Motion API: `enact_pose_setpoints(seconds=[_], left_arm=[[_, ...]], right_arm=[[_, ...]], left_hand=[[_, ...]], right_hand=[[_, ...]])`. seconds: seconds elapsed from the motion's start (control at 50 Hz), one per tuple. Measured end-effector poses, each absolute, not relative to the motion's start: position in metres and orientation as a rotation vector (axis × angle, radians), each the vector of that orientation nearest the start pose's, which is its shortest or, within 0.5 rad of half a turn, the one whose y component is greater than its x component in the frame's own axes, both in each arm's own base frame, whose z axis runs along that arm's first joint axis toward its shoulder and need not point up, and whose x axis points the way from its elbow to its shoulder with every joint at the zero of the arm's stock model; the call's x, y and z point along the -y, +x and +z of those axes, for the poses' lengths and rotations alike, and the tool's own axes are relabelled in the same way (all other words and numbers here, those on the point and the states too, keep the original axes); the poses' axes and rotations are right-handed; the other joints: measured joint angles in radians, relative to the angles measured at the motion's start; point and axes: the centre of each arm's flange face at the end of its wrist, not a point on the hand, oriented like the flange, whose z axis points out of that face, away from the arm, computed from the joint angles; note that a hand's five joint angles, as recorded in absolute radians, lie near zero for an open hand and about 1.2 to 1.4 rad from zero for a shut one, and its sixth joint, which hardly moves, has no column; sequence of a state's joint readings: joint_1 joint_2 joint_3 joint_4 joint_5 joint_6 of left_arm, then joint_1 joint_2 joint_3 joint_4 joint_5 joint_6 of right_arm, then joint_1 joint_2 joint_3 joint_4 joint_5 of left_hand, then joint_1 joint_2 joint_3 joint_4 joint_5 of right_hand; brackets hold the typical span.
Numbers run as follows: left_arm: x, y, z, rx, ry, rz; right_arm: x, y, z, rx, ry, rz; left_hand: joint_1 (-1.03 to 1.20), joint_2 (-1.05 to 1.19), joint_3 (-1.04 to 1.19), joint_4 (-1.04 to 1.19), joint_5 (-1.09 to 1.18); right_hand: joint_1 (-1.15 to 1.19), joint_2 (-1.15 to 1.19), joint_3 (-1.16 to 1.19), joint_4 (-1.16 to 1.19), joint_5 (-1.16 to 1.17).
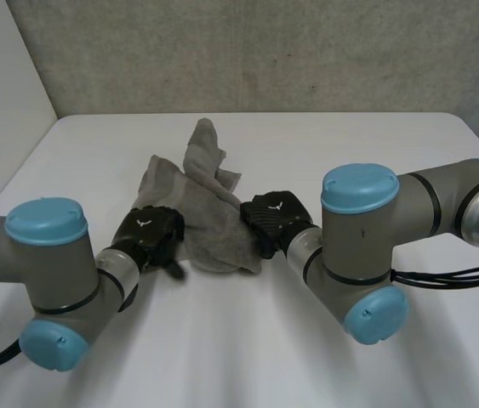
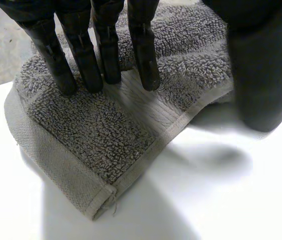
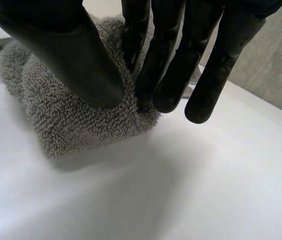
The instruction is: Fold the towel.
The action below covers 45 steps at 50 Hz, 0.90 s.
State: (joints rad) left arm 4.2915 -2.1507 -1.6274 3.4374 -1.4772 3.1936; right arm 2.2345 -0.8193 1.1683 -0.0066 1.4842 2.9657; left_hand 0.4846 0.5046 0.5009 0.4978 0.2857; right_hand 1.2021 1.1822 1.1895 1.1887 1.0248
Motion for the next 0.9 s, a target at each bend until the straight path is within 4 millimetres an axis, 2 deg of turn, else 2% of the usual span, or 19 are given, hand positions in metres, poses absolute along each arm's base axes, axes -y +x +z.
enact_pose_setpoints(seconds=[0.3, 0.46, 0.66, 0.9], left_arm=[[0.286, -0.286, 0.115, -2.714, 0.762, -1.976], [0.283, -0.291, 0.116, -2.701, 0.773, -2.014], [0.272, -0.302, 0.119, -2.668, 0.805, -2.117], [0.265, -0.305, 0.126, -2.532, 0.811, -2.326]], right_arm=[[0.244, 0.366, 0.139, -2.114, -0.975, -1.508], [0.242, 0.364, 0.144, -2.109, -0.961, -1.511], [0.234, 0.363, 0.168, -2.053, -0.903, -1.5], [0.224, 0.359, 0.202, -1.971, -0.808, -1.483]], left_hand=[[0.0, 0.0, 0.0, 0.0, 0.001], [0.0, 0.0, 0.0, -0.002, -0.004], [-0.057, -0.063, -0.055, -0.063, -0.067], [-0.057, -0.068, -0.058, -0.063, -0.072]], right_hand=[[0.004, 0.008, 0.006, 0.006, 0.005], [0.104, 0.125, 0.142, 0.145, 0.138], [0.107, 0.126, 0.144, 0.151, 0.138], [0.11, 0.139, 0.144, 0.152, 0.138]])
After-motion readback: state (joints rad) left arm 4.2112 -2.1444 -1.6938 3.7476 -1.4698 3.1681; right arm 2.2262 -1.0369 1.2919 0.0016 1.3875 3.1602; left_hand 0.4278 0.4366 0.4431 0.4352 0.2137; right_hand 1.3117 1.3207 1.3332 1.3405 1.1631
